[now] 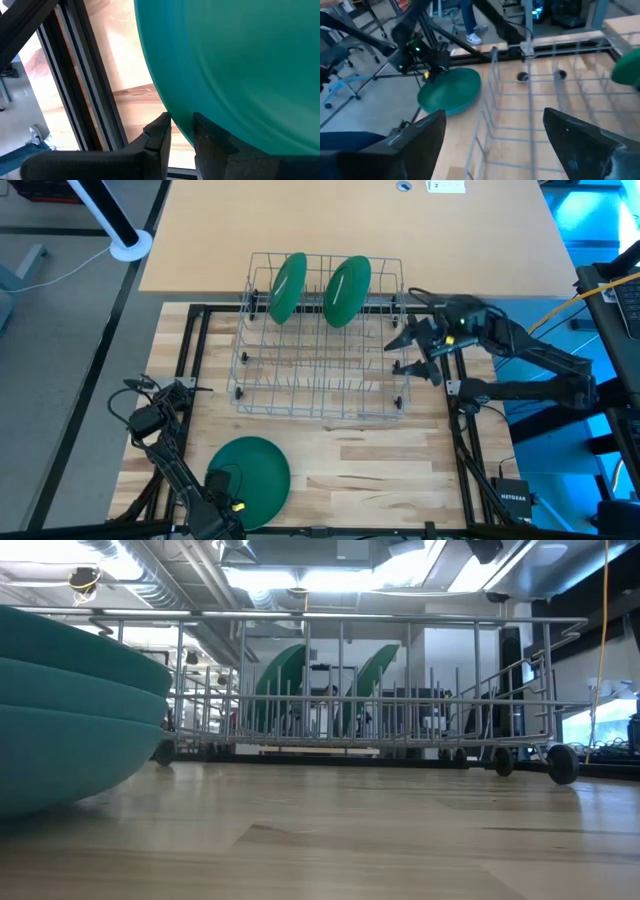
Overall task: Sort dishes
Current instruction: Put the top green plate in the dish rack
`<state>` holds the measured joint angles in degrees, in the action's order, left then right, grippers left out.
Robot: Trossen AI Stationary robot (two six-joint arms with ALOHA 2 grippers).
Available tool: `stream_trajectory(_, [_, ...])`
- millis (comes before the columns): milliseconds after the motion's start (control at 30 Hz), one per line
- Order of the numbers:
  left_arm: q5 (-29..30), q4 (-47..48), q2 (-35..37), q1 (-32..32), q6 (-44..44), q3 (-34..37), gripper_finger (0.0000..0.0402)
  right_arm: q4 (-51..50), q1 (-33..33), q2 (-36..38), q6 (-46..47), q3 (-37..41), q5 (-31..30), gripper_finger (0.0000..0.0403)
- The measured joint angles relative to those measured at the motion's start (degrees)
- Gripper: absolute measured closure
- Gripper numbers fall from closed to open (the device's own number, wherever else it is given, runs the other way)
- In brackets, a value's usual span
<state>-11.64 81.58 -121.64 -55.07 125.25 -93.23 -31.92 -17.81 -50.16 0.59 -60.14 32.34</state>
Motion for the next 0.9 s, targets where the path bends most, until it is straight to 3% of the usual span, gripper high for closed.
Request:
stream_trajectory(200, [0.0, -0.2, 0.0, 0.0, -0.1, 0.0, 0.0332, 5.4, 21.0, -7.8, 6.5, 0.1, -15.5, 0.0063])
stream_trajectory(367, [0.0, -1.7, 0.0, 0.0, -1.3, 0.0, 0.0332, 18.2, 33.6, -19.4, 8.6, 0.1, -25.9, 0.0063])
stream_trajectory(533, [-0.1, -4.9, 0.2, 0.0, -5.1, -0.1, 0.0331, 29.0, 38.6, -30.6, 16.2, 0.1, -30.6, 0.0063])
stream_trajectory(900, [1.0, -6.1, 0.2, -0.1, -7.3, -0.1, 0.0331, 55.0, 42.2, -50.0, 34.5, 0.1, -30.3, 0.0063])
